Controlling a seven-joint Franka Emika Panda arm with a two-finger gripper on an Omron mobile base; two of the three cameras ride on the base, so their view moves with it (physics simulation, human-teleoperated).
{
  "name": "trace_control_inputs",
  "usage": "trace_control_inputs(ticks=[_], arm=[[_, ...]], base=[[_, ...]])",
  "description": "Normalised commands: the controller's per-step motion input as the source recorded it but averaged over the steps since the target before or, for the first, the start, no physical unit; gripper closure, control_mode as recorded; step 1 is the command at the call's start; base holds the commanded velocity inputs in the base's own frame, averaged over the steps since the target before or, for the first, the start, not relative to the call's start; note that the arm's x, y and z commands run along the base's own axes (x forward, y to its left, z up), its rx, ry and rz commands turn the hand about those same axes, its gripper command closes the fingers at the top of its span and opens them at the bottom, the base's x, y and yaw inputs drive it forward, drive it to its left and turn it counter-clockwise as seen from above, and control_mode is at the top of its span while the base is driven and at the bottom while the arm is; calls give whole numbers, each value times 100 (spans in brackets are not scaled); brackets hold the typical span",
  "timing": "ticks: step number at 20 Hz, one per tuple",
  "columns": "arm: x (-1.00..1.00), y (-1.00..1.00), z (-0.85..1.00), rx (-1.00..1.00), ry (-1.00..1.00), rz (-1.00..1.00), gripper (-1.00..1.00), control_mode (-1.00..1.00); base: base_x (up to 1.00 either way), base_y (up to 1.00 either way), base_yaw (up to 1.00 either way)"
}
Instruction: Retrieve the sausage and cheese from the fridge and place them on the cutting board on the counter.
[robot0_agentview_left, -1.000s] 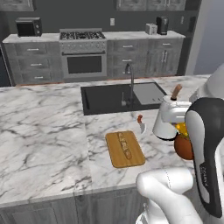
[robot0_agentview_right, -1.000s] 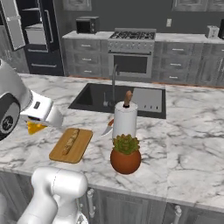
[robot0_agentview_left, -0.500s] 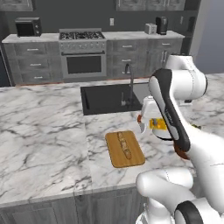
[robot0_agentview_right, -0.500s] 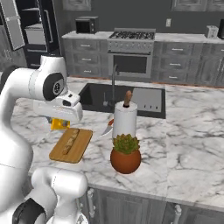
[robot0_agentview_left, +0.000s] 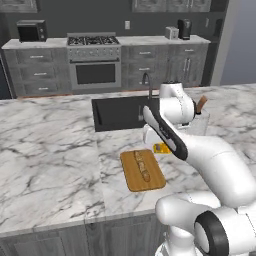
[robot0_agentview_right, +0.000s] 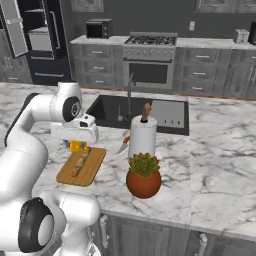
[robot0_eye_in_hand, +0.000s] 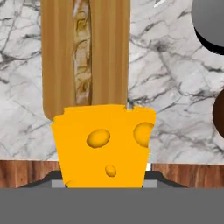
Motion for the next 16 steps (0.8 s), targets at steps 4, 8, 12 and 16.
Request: trace_control_inputs(ticks=[4,8,12,16], arm=[[65,10,-74,-10,-10,6,100,-100],[74,0,-72,-4,-7,4,100,-100],[79,0,-69,0,-4,3,100,-100],[67,1,-67,0,-9,3,100,-100]], base=[[0,0,0],[0,0,0],[0,0,0],[0,0,0]])
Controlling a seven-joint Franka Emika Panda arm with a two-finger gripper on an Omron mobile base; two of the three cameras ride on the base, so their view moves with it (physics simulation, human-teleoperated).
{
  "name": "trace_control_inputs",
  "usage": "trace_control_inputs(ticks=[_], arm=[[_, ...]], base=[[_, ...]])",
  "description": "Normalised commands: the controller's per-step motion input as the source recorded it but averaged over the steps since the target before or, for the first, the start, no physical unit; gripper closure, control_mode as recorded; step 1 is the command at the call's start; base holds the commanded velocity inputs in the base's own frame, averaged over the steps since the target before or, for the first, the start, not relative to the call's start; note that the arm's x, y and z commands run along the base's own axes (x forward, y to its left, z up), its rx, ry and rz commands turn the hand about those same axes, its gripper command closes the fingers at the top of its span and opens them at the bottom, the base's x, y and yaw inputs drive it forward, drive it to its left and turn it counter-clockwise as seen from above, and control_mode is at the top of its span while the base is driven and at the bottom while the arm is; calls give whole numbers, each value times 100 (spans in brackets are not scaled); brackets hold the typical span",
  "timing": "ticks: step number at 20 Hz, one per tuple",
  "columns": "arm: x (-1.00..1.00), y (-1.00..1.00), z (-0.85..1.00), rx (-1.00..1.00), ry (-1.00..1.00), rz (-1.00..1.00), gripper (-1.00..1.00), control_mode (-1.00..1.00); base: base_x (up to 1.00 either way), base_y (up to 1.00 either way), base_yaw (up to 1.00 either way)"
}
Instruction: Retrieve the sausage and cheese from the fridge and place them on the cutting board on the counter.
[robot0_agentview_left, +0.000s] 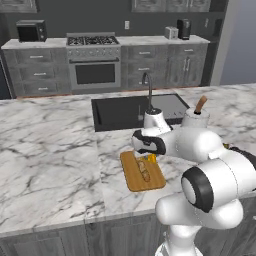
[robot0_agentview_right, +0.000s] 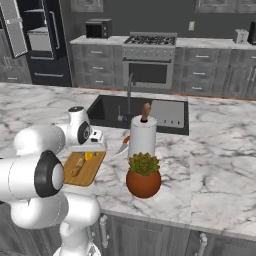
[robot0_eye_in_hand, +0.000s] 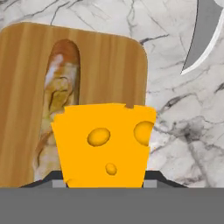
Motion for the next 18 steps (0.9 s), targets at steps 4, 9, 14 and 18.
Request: trace_control_inputs(ticks=[4,9,14,18], arm=[[44,9,-51,0,-9,0,100,-100],[34,14,-55,-1,-7,0,100,-100],[7,32,-50,-3,-5,0,-100,-100],[-22,12,-4,0,-7,0,-100,-100]], base=[[0,0,0],[0,0,0],[0,0,0],[0,0,0]])
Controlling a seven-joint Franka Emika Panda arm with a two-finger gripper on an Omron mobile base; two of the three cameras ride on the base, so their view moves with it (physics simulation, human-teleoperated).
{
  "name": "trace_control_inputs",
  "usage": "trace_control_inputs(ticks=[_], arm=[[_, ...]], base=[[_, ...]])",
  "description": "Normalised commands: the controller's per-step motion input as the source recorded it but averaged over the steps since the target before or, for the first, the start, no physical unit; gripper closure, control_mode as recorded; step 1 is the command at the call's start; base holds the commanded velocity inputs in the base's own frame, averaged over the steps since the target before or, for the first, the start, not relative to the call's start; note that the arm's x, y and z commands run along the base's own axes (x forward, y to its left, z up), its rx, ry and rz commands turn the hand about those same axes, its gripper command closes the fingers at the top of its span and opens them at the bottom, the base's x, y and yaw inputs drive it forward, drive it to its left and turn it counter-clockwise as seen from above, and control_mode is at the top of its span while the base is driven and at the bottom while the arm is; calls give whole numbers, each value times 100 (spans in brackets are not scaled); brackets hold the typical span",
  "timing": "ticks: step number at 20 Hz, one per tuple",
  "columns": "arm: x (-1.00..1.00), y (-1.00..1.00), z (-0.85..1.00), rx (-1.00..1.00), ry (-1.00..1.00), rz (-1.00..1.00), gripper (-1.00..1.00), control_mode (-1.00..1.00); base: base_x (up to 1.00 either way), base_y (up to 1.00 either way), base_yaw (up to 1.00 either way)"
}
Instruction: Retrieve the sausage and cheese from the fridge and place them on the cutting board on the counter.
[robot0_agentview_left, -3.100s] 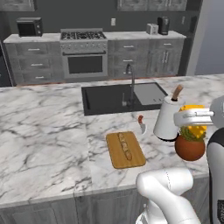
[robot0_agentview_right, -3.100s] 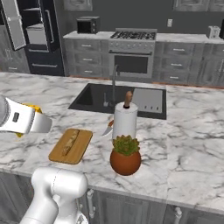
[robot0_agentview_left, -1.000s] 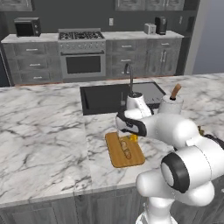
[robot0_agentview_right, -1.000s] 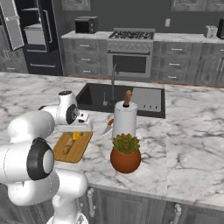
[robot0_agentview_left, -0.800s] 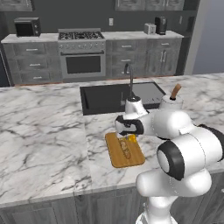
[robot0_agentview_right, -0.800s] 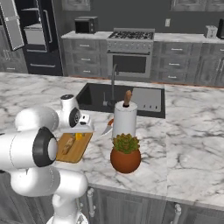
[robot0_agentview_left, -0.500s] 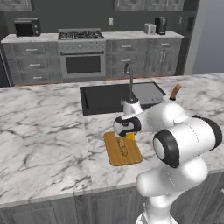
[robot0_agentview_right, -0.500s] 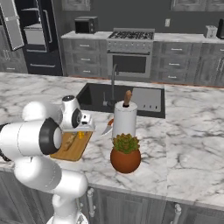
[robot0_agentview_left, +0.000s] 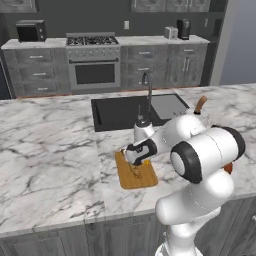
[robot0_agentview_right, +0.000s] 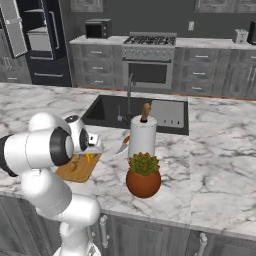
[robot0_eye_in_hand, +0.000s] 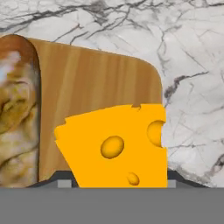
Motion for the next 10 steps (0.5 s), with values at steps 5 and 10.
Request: trace_control_inputs(ticks=[5,10], arm=[[-24,0,15,0,-11,0,-100,-100],[-34,-13,75,3,-16,0,-100,-100]], base=[[0,0,0],[0,0,0]])
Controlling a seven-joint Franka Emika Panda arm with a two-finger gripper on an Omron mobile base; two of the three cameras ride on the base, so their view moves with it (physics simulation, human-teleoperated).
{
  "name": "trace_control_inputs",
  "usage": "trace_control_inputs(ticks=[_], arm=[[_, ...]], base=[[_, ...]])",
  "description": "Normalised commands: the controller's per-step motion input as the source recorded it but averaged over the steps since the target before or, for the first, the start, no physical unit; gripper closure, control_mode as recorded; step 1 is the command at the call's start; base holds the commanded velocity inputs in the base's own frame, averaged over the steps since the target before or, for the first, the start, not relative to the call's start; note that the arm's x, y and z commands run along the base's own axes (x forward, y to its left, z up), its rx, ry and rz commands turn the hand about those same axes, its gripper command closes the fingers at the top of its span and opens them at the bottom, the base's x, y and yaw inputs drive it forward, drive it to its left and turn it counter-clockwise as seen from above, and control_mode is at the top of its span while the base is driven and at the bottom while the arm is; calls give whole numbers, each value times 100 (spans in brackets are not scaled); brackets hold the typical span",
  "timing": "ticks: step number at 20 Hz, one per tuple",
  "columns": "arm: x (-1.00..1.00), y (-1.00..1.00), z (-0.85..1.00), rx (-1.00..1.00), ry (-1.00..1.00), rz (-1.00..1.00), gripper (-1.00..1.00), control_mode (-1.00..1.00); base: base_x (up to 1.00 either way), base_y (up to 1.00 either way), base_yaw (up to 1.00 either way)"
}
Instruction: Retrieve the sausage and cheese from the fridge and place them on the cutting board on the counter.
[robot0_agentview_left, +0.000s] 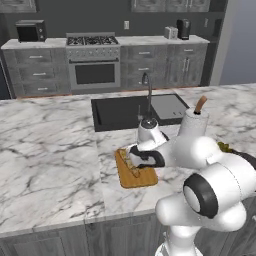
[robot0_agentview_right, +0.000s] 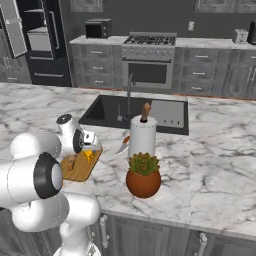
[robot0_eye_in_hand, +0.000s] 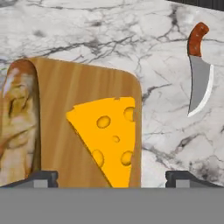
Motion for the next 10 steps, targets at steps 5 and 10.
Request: trace_control_inputs(ticks=[5,10], arm=[[-48,-22,97,19,-8,1,-100,-100],[-78,-1,75,8,-9,6,-100,-100]], base=[[0,0,0],[0,0,0]])
